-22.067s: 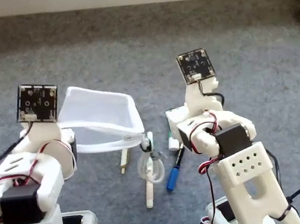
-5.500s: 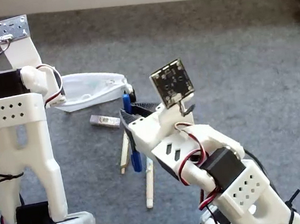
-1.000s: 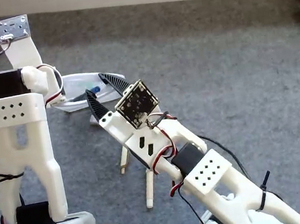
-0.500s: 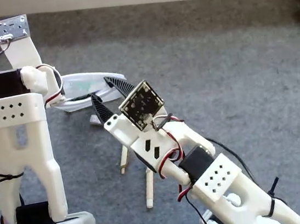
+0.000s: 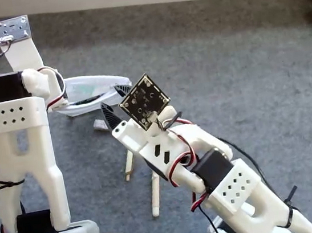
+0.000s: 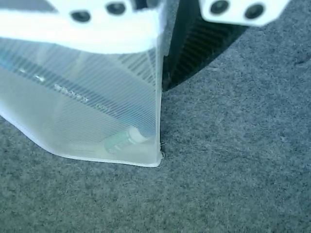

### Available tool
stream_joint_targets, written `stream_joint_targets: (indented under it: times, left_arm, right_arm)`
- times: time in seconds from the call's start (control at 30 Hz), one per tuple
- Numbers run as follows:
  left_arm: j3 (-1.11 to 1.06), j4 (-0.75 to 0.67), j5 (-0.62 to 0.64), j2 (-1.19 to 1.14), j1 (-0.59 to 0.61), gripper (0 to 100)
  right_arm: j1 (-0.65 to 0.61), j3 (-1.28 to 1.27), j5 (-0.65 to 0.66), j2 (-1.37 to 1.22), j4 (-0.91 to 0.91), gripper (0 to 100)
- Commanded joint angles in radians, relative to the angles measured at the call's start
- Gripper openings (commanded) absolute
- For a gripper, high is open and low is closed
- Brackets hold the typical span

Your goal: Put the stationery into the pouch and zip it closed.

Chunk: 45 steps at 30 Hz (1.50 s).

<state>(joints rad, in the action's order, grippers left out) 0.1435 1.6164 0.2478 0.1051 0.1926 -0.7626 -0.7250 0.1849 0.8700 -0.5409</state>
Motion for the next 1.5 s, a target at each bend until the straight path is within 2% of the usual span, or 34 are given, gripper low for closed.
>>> stream_joint_targets:
  times: [0.0,0.17,0.73,0.9,1.03,1.3,1.47]
  left_arm:
    - [-0.019,-0.012,0.003,0.007,0.004,1]
    - [-0.019,-0.012,0.003,0.007,0.004,1]
    - [-0.019,-0.011,0.003,0.007,0.008,1]
    - [-0.019,-0.011,0.003,0.007,0.008,1]
    - [-0.019,-0.009,0.003,0.007,0.008,1]
    - [-0.019,-0.011,0.003,0.007,0.008,1]
    - [-0.018,-0.011,0.003,0.007,0.01,1]
  right_arm:
    - [-0.01,0.108,0.0,0.041,-0.101,14.1]
    - [-0.008,0.186,-0.095,0.041,-0.234,14.1]
    - [-0.004,0.237,-0.101,0.041,-0.466,14.1]
    - [-0.002,0.236,-0.189,0.041,-0.529,14.1]
    - [-0.001,0.236,-0.198,0.041,-0.588,14.1]
    - [0.131,0.228,-0.199,0.03,-0.611,14.1]
    - [0.134,0.196,-0.259,0.024,-0.625,14.1]
